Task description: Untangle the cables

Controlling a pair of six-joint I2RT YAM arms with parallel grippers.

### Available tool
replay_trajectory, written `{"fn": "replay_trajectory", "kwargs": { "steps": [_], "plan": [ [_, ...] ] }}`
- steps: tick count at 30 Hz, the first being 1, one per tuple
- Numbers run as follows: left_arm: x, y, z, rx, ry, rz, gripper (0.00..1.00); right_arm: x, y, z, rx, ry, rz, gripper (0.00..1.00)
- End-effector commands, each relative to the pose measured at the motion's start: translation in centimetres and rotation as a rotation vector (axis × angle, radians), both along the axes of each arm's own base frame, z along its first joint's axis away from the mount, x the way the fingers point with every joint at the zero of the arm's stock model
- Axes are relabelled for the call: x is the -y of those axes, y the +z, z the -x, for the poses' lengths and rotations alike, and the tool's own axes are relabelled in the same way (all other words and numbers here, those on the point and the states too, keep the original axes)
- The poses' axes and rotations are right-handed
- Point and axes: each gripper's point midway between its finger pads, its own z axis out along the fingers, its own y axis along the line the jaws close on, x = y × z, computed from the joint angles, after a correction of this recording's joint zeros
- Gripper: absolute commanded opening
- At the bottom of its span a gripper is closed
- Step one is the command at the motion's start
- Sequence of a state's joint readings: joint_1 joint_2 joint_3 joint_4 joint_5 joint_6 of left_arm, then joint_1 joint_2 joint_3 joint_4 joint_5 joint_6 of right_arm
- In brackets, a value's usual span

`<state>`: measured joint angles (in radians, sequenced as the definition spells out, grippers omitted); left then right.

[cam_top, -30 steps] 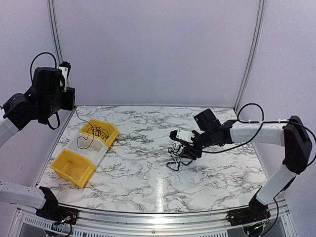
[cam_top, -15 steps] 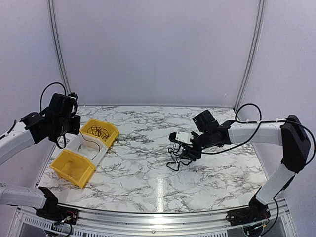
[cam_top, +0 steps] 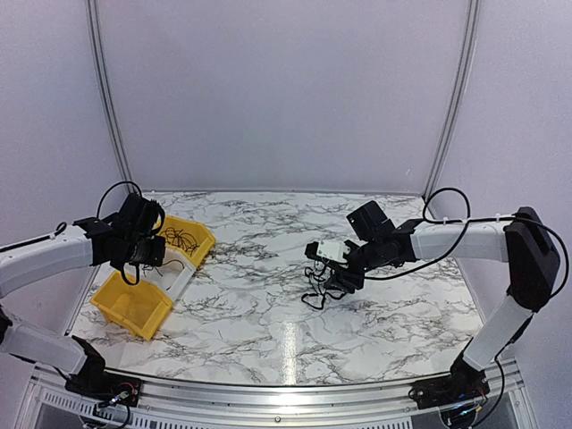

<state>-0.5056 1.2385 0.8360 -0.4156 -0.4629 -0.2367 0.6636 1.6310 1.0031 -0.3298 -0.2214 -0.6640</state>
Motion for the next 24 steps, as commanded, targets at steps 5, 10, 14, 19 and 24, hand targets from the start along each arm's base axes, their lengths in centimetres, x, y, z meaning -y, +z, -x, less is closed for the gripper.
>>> {"fn": "replay_trajectory", "kwargs": {
  "steps": [5,10,14,19,24],
  "plan": [
    [0.1,-4.0,-0.6,-0.107,0.015,0.031,0.0,-0.2,-0.5,0.1,-0.002,0.01,0.022,0.65],
    [-0.1,-4.3,-0.8,-0.126,0.021,0.058,0.16,-0.3,-0.7,0.2,-0.004,0.013,0.027,0.65],
    [-0.7,-3.5,-0.9,-0.095,0.037,0.044,0.39,-0.3,-0.7,0.1,-0.003,0.011,0.026,0.65],
    [-0.9,-0.9,-0.9,-0.019,0.042,0.068,0.51,-0.5,0.1,-0.4,0.015,-0.016,-0.002,0.65],
    [-1.5,3.5,-1.2,0.089,0.044,0.067,0.57,-0.5,1.1,-0.8,0.038,-0.036,-0.017,0.65]
  ]
}}
